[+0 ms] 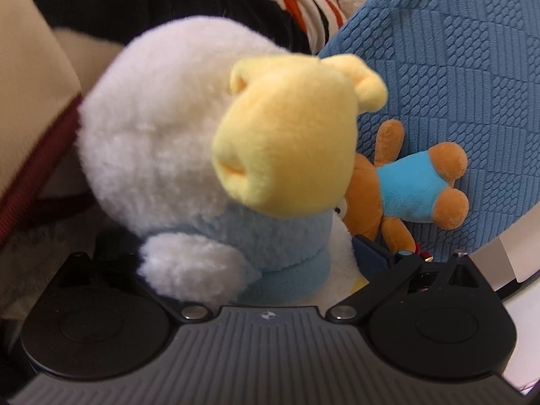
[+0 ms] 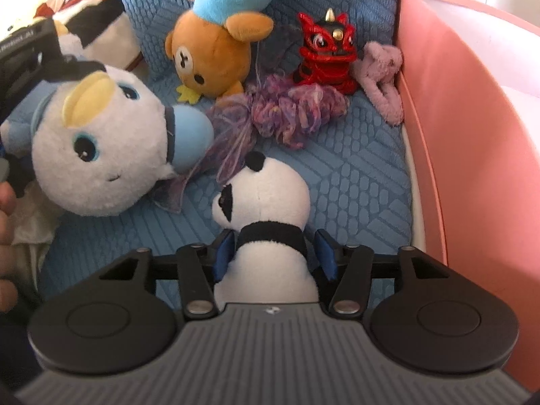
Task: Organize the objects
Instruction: 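Lift the panda with right tool while left tool lifts the penguin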
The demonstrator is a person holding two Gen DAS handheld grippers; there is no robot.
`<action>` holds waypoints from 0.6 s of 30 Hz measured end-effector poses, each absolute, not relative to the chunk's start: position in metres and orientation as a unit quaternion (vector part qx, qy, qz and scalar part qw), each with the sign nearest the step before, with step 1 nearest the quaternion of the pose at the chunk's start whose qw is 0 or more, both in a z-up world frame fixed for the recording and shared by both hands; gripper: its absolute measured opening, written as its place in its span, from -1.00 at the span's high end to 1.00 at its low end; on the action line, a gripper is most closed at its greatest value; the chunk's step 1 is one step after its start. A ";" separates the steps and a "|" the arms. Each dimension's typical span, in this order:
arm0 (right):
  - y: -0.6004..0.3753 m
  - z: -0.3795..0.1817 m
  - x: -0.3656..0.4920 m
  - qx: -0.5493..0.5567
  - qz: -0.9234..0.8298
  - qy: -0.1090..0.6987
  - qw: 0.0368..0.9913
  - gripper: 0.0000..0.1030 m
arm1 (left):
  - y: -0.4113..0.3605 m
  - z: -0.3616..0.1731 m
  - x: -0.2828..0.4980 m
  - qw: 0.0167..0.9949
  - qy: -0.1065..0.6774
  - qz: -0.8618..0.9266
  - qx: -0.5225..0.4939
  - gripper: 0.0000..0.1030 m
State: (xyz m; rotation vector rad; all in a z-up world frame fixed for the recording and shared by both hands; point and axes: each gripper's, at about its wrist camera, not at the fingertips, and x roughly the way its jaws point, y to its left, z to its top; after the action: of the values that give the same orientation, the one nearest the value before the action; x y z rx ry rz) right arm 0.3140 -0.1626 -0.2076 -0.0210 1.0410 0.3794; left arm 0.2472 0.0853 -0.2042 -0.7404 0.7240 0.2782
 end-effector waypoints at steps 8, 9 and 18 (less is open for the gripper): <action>-0.161 -0.209 0.314 -0.012 0.184 0.501 0.845 -0.04 | 0.083 -0.218 0.252 0.846 0.341 0.124 -0.391 -1.00; -0.160 -0.208 0.313 -0.015 0.186 0.499 0.846 0.01 | 0.083 -0.219 0.252 0.843 0.343 0.122 -0.396 -1.00; -0.156 -0.197 0.308 -0.028 0.191 0.466 0.864 0.14 | 0.079 -0.208 0.250 0.842 0.360 0.109 -0.387 -0.92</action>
State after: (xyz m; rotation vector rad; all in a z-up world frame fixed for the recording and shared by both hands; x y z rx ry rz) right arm 0.3082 -0.1558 -0.1972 -0.0587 0.9760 0.4005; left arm 0.2504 0.0789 -0.2077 -0.8184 0.7602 0.2297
